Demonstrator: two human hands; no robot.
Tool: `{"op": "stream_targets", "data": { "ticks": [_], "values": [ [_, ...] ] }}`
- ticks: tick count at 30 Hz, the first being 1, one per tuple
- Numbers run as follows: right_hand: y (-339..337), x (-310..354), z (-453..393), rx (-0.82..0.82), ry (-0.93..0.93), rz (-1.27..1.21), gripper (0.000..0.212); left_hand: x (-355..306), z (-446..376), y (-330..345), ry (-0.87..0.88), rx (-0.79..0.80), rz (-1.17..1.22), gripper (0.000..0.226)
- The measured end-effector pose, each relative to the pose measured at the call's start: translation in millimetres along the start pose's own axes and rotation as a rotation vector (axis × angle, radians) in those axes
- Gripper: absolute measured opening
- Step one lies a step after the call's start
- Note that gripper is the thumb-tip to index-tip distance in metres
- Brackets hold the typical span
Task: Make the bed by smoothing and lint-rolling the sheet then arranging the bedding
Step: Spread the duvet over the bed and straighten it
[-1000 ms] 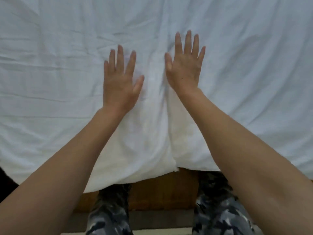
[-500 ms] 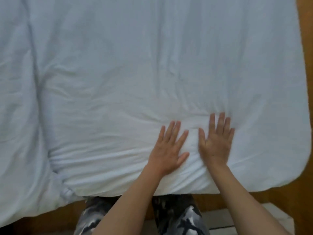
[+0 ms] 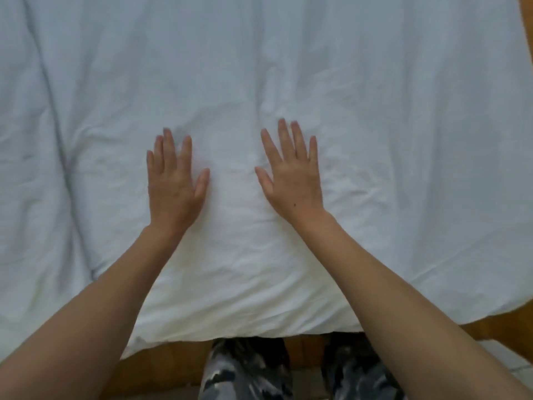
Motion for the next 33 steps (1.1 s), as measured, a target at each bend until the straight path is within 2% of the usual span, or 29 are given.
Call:
{"op": "stream_targets", "data": {
  "ticks": [2,4,7,10,14,17,20,22,28,33],
  "values": [
    [11.6,-0.7,-17.8,0.067,-0.022,-0.019,0.062,7.2,-1.1,3.4,-0.071,0.016,-0.013,0.066],
    [24.8,-31.8,-13.3,0.128,-0.007,-0.020,0.062,-11.0,8.1,17.5,-0.129,0.055,0.006,0.067],
    [16.5,-107.3,24.6,0.044,0.019,0.045,0.060,-79.8,35.0,42.4,-0.138,0.062,0.031,0.067],
    [-3.2,-200.8,95.9,0.048,0.107,0.073,0.060,-199.5,76.4,62.2,0.029,0.035,0.049,0.064],
    [-38.2,-295.9,197.0,0.101,0.234,0.066,0.061,-361.8,148.2,85.8,0.214,0.108,0.097,0.063],
    [-50.0,-350.2,265.7,0.152,0.429,-0.015,0.063,-460.5,199.7,102.1,0.348,0.152,0.105,0.062],
    [-45.3,-388.9,335.5,0.176,0.712,-0.274,0.071,-521.9,242.9,115.0,0.492,0.193,0.062,0.066],
    [-37.4,-398.0,372.3,0.236,0.795,-0.413,0.077,-540.2,261.0,119.6,0.573,0.221,0.040,0.068],
    [-70.0,-389.2,402.0,0.309,0.835,-0.453,0.071,-530.1,277.4,96.4,0.800,0.343,0.048,0.062],
    [-122.9,-343.7,369.9,0.359,0.752,-0.463,0.060,-478.5,264.7,29.1,0.617,0.459,0.145,0.053]
  ]
}}
Point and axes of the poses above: each hand's wrist, its own z-axis away from the middle knuckle, its own y-axis out of the palm, x = y × z, the point moved 10 cm from there along -z, towards the middle knuckle, and after that the axes turned 7 degrees about -y, right-handed, at the moved point
